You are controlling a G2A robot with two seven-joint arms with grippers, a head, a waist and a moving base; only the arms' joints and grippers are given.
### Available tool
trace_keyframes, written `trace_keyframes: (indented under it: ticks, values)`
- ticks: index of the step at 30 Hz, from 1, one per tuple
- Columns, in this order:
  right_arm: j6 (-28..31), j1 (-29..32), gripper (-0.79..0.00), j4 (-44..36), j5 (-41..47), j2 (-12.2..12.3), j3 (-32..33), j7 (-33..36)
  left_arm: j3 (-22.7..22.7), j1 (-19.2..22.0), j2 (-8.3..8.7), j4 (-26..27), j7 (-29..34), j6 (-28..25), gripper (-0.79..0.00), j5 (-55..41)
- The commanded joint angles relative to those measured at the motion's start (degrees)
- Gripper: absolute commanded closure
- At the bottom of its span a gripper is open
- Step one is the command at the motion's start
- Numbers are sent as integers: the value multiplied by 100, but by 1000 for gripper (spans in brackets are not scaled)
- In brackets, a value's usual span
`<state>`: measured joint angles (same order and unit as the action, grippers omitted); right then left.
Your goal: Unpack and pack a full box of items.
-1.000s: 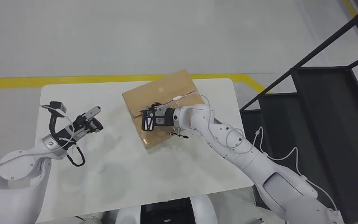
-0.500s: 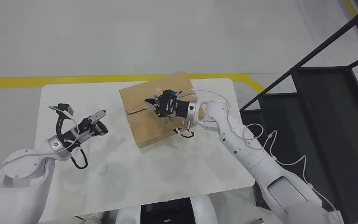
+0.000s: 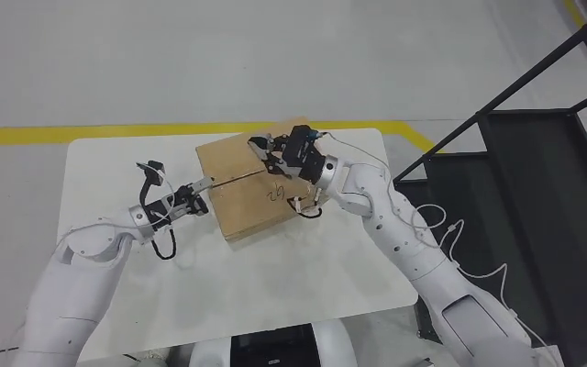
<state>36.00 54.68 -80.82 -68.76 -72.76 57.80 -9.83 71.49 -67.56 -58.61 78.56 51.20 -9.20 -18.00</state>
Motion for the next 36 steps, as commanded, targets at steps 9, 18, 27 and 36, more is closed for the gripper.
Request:
trace_keyframes:
  ticks: [9, 18, 27, 36]
  values:
    - [-517, -98, 0, 154, -46, -158, -446, 139, -478, 371, -125, -519, -19, -93, 0, 178]
    - [-669, -334, 0, 601, -155, -347, -949, 296, 15, 52, -31, -272, -73, -362, -785, -17]
    - [-565, -387, 0, 748, -176, -456, -1184, 308, 1004, -810, 140, 585, -217, -581, -785, -351]
    - [-592, -484, 0, 1076, -183, -588, -1411, 388, 1517, -1254, 213, 877, -229, -533, -785, -469]
